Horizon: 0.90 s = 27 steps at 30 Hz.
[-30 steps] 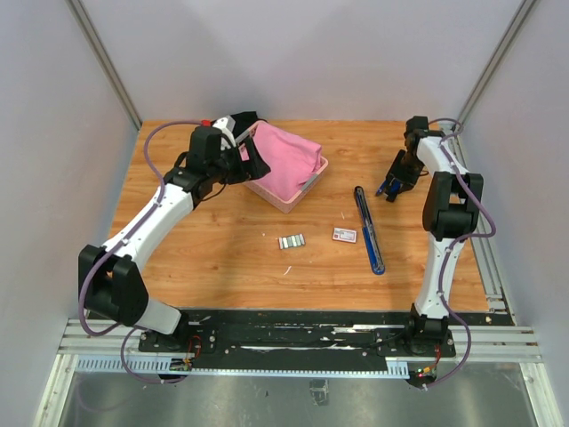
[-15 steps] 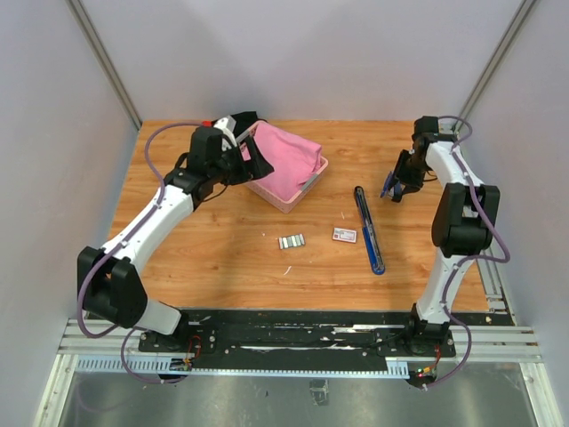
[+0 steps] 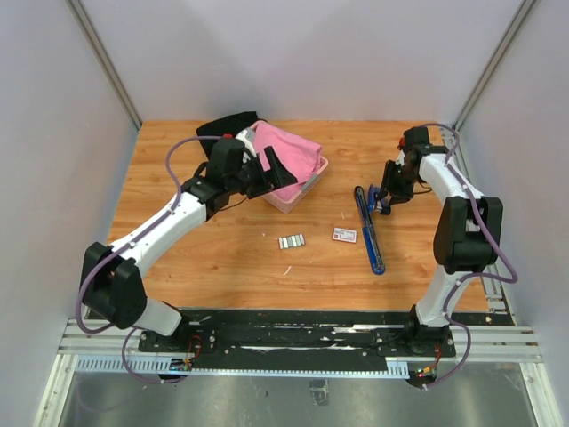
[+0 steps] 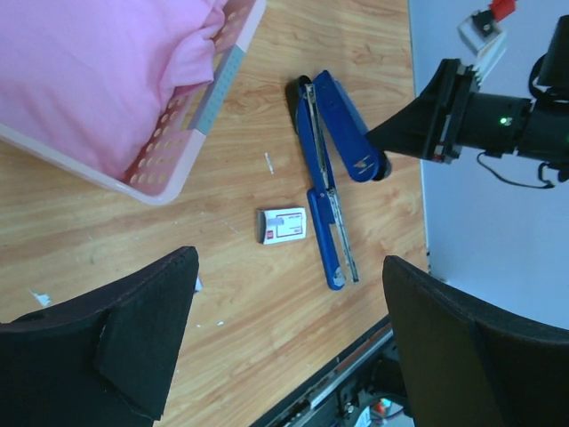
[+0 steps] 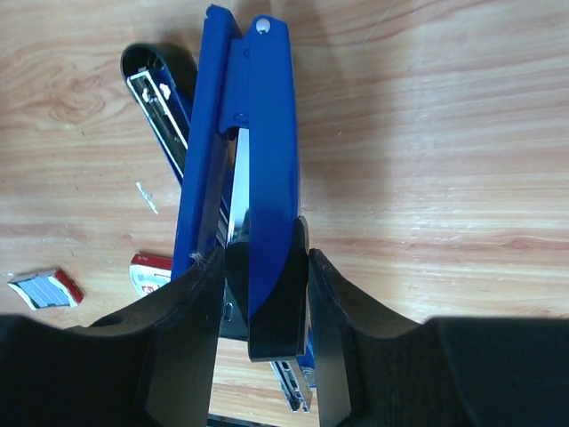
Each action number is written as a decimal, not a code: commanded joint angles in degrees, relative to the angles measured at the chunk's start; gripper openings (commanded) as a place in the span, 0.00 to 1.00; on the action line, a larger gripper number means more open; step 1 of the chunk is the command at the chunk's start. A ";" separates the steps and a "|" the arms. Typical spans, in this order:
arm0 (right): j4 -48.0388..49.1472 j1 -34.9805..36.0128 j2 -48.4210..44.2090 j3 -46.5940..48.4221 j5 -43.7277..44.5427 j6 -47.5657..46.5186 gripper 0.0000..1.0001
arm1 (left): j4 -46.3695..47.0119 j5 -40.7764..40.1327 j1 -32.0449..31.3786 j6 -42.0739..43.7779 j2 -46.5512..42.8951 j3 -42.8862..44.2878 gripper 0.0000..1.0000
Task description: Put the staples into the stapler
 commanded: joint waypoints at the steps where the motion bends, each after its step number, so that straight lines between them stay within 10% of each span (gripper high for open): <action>1: 1.49 3.22 -2.41 -1.09 -1.84 -0.74 0.01 | 4.33 4.00 -0.86 -4.88 2.70 -0.53 0.89; 15: 4.64 10.49 -4.43 -7.25 4.60 1.37 0.01 | 5.00 11.16 -5.09 -5.34 17.73 8.95 0.85; 24: 0.06 9.95 -6.44 -0.91 10.49 3.58 0.63 | 2.40 5.68 -5.02 -3.06 12.94 5.21 0.86; 27: -1.26 9.33 -5.05 0.10 12.71 3.58 0.65 | 1.53 4.62 -4.69 -2.32 12.12 5.20 0.86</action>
